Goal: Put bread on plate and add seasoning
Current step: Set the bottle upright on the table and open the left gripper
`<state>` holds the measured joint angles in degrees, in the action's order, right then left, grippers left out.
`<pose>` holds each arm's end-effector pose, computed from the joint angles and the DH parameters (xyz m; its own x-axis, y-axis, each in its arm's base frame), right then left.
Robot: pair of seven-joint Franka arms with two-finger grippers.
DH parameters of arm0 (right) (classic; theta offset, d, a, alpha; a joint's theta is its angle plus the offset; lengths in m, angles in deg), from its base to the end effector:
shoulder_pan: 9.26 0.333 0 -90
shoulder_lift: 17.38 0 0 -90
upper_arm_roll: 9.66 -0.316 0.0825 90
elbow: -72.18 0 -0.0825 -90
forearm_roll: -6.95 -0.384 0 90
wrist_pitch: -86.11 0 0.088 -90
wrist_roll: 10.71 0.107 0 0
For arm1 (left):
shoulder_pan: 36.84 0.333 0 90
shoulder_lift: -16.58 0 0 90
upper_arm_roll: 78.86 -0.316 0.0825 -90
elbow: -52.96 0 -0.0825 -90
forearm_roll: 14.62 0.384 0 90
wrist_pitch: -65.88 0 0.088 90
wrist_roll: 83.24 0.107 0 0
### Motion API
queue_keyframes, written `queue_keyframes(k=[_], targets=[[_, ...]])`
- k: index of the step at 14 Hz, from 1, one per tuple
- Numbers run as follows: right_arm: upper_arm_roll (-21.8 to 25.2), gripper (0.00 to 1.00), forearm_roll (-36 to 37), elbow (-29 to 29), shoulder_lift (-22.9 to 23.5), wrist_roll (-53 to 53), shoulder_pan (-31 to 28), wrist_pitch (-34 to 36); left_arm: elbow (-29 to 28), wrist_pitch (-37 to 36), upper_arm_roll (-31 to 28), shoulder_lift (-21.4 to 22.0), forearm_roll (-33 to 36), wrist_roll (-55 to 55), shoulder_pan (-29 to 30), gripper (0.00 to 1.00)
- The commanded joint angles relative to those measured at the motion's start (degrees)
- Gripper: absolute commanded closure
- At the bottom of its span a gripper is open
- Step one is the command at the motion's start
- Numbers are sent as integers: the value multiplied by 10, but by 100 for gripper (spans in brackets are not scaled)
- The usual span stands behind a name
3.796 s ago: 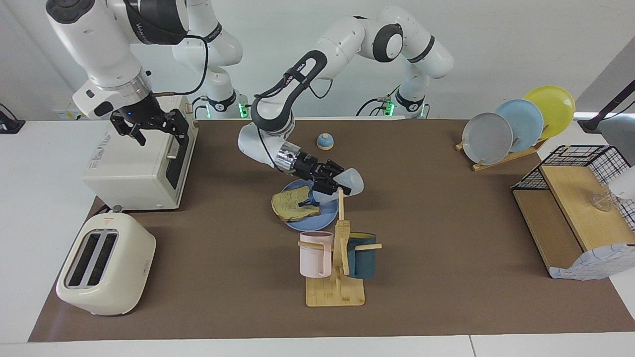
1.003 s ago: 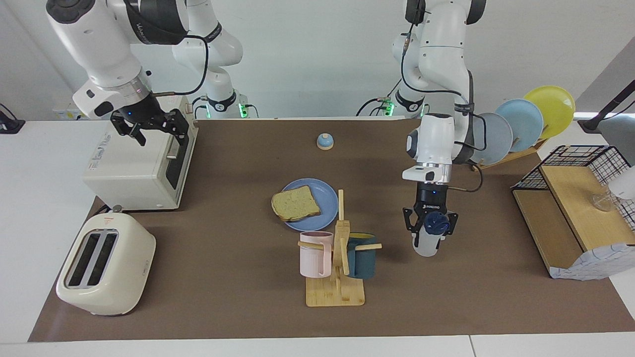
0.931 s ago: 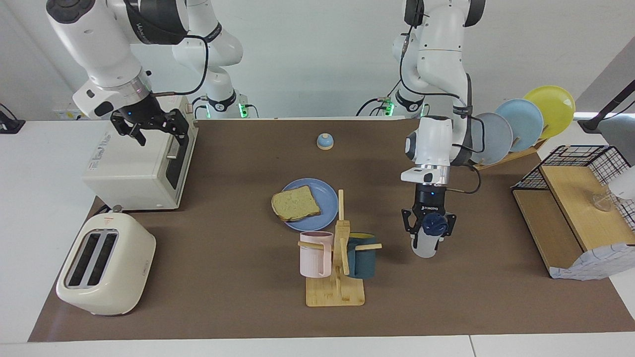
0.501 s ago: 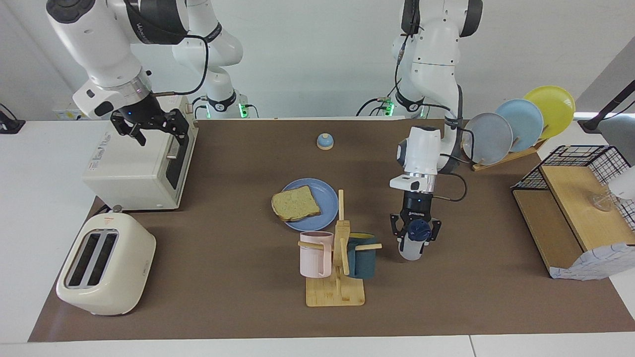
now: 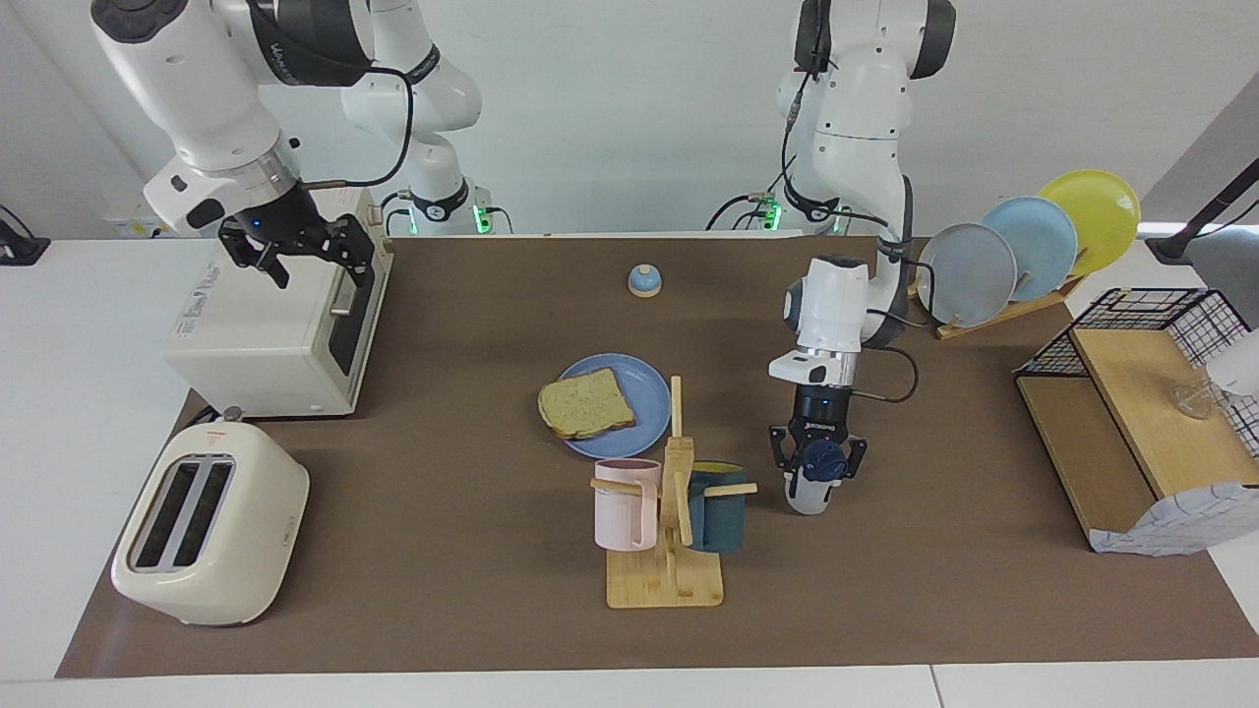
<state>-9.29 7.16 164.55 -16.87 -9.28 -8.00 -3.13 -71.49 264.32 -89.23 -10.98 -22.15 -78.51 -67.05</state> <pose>0.5539 0.0082 0.5990 0.9979 -0.0095 -0.0634 -0.0092 -0.9999 0.0053 0.5771 -0.1993 0.2697 0.6322 -0.2626 0.7289 -0.3013 -0.9501 -0.0809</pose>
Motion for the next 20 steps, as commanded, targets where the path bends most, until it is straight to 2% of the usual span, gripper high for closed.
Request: queue_keyframes(k=[1, 3, 4, 5, 15, 17, 20], targets=[[-3, 0, 4, 10, -9, -17, -5, -8, -18, 18, 11, 2, -7, 0, 10, 76], [-3, 0, 3, 10, -9, -18, -5, -8, -22, 17, 12, 3, -7, -2, 15, 43], [-3, 0, 3, 10, -9, -18, -5, -8, -24, 17, 13, 3, -7, -2, 15, 13], [-3, 0, 3, 10, -9, -18, -5, -8, -27, 17, 13, 4, -7, -2, 15, 0], [-3, 0, 3, 10, -9, -17, -5, -8, -31, 14, 19, 6, -8, -3, 23, 0], [-3, 0, 3, 10, -9, -17, -5, -8, -50, 15, 19, 12, -8, -3, 21, 0], [-3, 0, 3, 10, -9, -18, -5, -8, -126, -6, 16, 86, -8, 2, 9, 0]])
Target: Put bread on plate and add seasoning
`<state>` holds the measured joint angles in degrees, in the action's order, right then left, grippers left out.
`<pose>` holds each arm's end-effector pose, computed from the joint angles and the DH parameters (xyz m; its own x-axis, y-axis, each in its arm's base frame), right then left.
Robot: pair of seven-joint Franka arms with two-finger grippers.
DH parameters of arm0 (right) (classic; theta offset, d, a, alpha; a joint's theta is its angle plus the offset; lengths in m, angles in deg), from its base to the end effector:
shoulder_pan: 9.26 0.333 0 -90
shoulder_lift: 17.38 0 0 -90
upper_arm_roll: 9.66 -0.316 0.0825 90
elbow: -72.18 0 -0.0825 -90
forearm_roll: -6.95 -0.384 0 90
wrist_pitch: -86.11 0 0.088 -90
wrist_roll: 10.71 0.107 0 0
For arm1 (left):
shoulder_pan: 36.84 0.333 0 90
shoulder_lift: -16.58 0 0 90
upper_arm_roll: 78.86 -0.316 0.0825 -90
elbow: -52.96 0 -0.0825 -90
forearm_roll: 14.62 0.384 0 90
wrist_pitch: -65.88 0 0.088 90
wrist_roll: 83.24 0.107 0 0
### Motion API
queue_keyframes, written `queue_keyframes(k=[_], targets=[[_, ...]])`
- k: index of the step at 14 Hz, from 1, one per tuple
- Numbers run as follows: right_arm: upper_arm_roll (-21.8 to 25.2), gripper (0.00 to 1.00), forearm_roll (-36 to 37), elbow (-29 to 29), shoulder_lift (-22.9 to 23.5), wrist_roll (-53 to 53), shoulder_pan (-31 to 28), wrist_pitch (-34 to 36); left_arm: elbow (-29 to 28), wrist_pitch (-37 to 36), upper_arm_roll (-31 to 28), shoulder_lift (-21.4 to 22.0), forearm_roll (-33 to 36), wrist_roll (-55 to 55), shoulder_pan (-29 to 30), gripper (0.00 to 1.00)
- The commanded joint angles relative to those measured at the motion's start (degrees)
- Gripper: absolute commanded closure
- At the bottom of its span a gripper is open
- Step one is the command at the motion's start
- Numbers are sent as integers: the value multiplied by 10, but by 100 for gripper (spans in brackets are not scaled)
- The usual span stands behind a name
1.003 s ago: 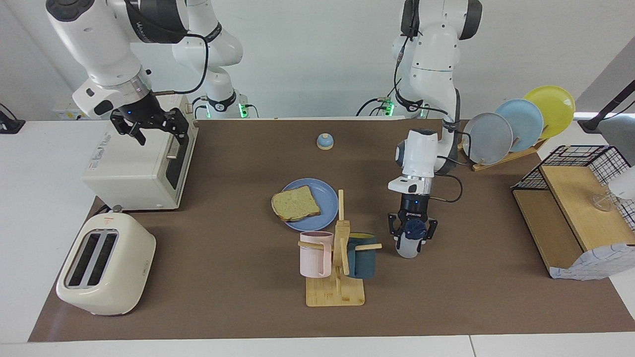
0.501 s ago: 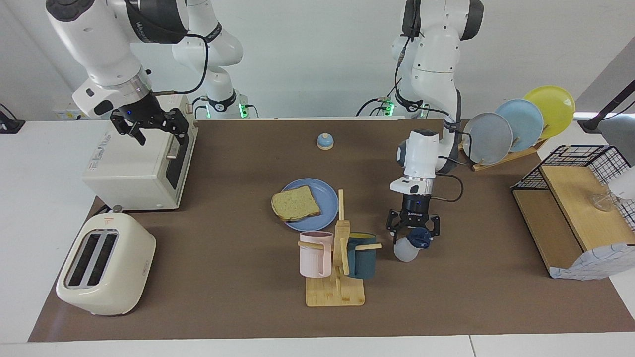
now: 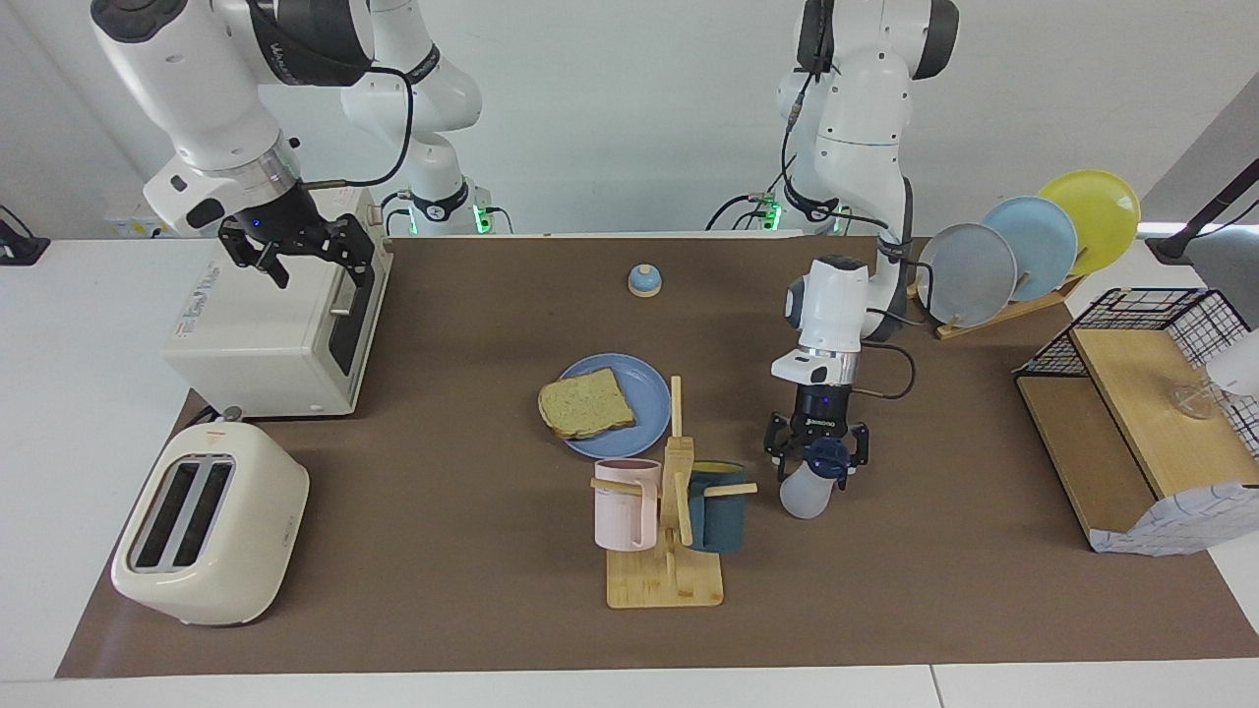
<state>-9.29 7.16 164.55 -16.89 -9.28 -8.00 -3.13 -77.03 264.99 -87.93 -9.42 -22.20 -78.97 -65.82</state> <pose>0.5538 0.0082 0.5992 0.9980 -0.0095 -0.0630 -0.0092 -0.9999 0.0053 0.5508 -0.1865 0.2494 0.6796 -0.2552 0.6877 -0.2918 -0.9542 -0.0658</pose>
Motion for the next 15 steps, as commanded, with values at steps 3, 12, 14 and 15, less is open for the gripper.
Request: queue_keyframes(k=[3, 12, 14, 15], targets=[[-3, 0, 3, 10, -9, -17, -5, -8, -110, -127, 4, 166, -9, -5, -27, 0], [-3, 0, 3, 10, -9, -17, -4, -5, 152, -810, -2, 329, -1, -81, -24, 0], [-3, 0, 3, 10, -9, -17, -4, -5, 205, -904, -3, 330, 11, -75, 3, 0], [-3, 0, 4, 10, -9, -17, -4, -4, 229, -950, -3, 332, 39, -68, 13, 0]])
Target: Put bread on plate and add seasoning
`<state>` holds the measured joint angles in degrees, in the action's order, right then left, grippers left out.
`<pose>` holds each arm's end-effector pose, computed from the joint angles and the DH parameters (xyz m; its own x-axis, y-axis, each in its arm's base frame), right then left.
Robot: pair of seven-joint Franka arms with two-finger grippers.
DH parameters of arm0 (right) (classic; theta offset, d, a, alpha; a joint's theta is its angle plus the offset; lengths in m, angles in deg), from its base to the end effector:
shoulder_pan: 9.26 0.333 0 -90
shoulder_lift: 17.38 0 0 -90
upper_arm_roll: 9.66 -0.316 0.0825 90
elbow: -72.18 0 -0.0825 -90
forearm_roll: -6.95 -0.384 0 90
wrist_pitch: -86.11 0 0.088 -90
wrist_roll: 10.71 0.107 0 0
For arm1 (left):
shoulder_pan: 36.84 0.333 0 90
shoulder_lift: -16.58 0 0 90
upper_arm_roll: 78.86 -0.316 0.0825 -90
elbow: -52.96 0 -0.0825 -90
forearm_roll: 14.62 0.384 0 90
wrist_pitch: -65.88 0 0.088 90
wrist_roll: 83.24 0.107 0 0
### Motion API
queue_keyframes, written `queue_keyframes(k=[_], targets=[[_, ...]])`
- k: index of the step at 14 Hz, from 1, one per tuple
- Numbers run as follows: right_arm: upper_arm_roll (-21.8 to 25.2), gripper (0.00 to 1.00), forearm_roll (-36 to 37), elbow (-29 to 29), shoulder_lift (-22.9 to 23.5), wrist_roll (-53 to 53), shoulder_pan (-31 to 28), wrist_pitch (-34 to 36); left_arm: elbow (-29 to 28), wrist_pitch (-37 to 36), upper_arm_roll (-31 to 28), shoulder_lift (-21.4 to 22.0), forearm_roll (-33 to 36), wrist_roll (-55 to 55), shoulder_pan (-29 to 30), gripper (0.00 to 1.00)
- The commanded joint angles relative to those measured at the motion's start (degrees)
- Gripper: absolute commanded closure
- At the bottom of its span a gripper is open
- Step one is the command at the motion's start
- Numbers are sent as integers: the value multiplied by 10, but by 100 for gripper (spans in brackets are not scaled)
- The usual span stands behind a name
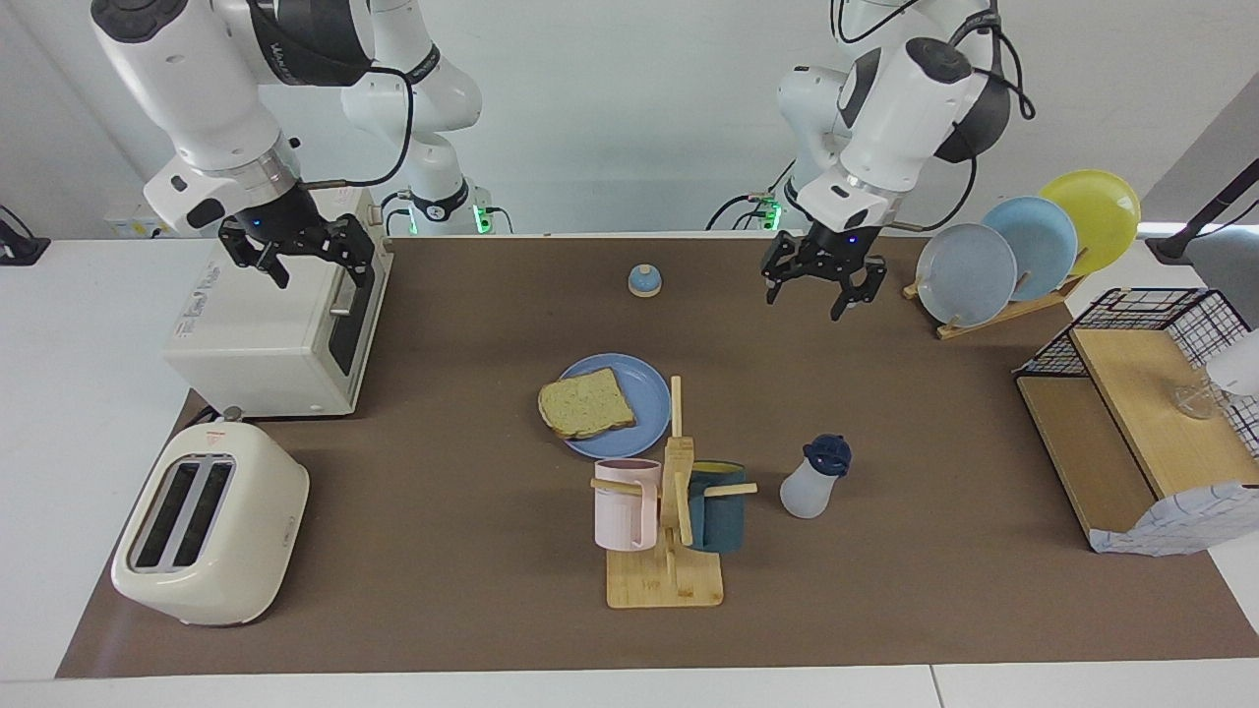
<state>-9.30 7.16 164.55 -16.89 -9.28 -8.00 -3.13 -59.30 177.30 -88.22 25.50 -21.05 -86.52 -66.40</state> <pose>0.5538 0.0083 0.5992 0.9980 -0.0093 -0.0630 -0.0090 -0.9999 0.0053 0.4944 -0.1851 0.5555 0.9604 -0.2479 0.1273 -0.2649 -0.9538 0.1415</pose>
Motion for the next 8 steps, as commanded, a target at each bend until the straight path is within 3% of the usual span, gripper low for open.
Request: queue_keyframes(k=[1, 4, 8], targets=[[-3, 0, 4, 10, -9, -17, -4, -4, 71, -117, -1, -19, 45, 24, 27, 0], [-3, 0, 3, 10, -9, -17, -4, -3, 106, -209, -1, -18, 72, 140, 94, 0], [-3, 0, 4, 10, -12, -15, -2, -3, 105, -212, -2, -10, 81, 158, 117, 0]])
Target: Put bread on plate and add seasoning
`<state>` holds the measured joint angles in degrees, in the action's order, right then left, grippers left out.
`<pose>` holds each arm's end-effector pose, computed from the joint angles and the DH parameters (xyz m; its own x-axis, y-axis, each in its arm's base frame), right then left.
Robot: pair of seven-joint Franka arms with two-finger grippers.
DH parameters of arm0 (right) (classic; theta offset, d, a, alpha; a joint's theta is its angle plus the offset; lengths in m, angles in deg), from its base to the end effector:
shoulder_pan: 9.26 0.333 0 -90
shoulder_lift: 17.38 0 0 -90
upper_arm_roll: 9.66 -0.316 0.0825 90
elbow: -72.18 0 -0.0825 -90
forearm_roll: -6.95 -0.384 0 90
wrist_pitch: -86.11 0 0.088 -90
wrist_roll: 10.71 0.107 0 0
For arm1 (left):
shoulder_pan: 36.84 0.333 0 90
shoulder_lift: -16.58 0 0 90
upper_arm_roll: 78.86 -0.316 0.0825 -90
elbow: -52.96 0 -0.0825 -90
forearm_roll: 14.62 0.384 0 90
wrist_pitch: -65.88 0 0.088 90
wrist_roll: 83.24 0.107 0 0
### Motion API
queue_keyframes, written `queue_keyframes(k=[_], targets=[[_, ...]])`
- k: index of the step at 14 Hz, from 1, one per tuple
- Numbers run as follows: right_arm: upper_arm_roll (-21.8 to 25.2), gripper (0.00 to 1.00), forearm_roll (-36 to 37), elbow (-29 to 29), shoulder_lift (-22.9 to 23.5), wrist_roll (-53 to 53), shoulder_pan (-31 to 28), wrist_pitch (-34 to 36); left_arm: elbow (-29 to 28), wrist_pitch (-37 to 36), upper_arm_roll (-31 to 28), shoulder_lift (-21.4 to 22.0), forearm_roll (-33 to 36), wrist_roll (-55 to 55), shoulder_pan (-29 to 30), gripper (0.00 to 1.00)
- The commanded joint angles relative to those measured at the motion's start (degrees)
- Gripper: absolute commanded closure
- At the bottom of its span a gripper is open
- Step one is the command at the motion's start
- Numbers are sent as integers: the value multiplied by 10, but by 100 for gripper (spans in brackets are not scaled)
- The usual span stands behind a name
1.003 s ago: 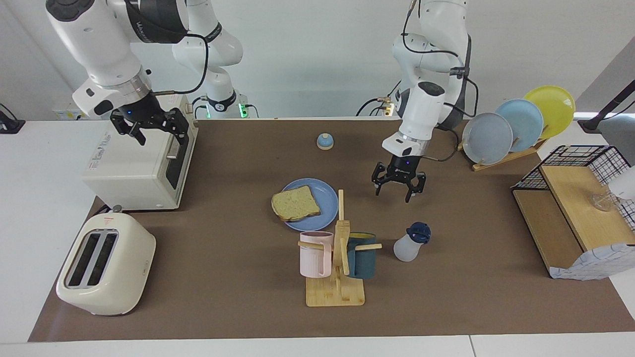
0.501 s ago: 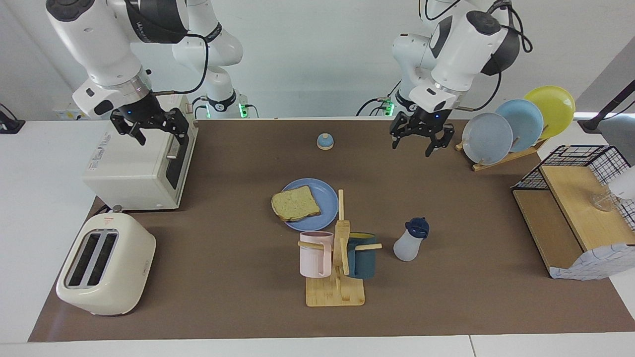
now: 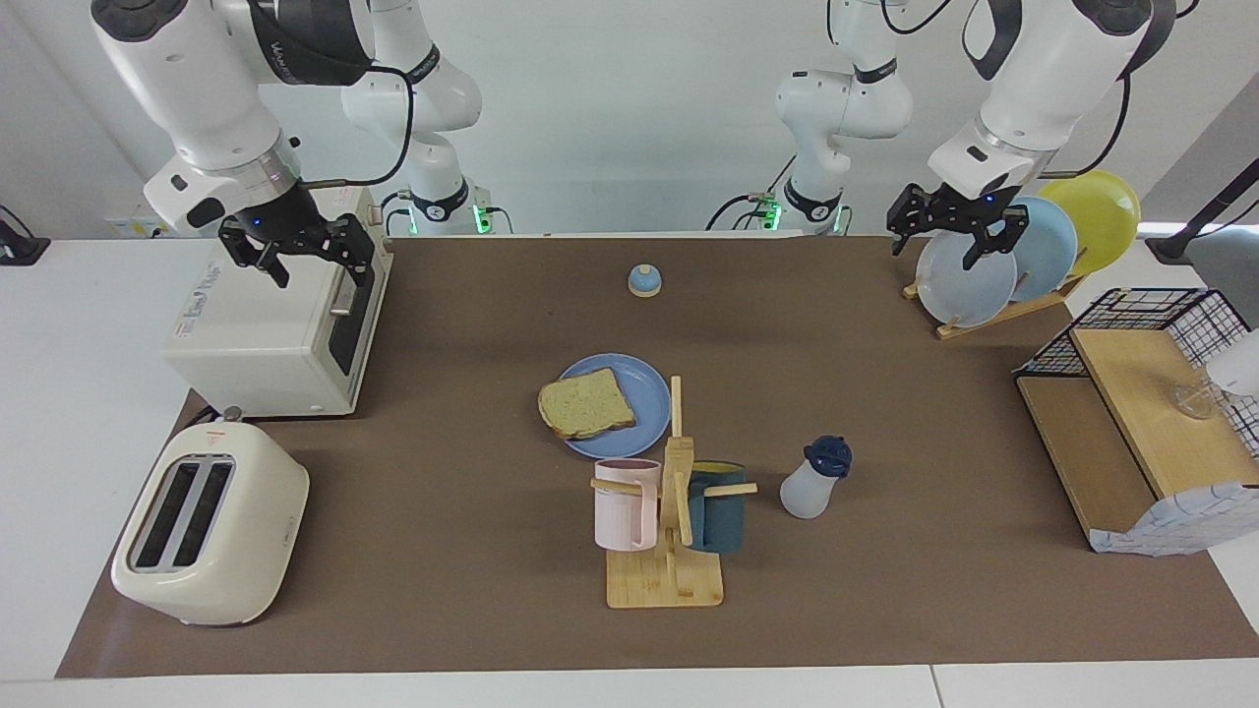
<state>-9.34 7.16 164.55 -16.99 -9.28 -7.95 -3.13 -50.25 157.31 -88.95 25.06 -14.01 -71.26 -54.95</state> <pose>0.5534 0.0092 0.6001 0.9981 -0.0078 -0.0613 -0.0075 -1.0000 0.0052 0.5028 -0.0638 0.5951 0.9369 -0.3452 -0.0553 -0.3442 -0.9385 0.0273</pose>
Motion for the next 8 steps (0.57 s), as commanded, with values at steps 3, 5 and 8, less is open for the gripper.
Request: queue_keyframes(k=[3, 5, 8], targets=[[-2, 0, 3, 10, -11, -15, -3, -4, 15, 35, 3, -5, 10, 2, 26, 0], [-2, 0, 3, 10, -11, -15, -3, -4, 34, 56, 27, -22, 4, -9, 66, 0], [-2, 0, 4, 10, -11, -15, -3, -4, 172, -65, 98, -96, 5, -8, 143, 0]])
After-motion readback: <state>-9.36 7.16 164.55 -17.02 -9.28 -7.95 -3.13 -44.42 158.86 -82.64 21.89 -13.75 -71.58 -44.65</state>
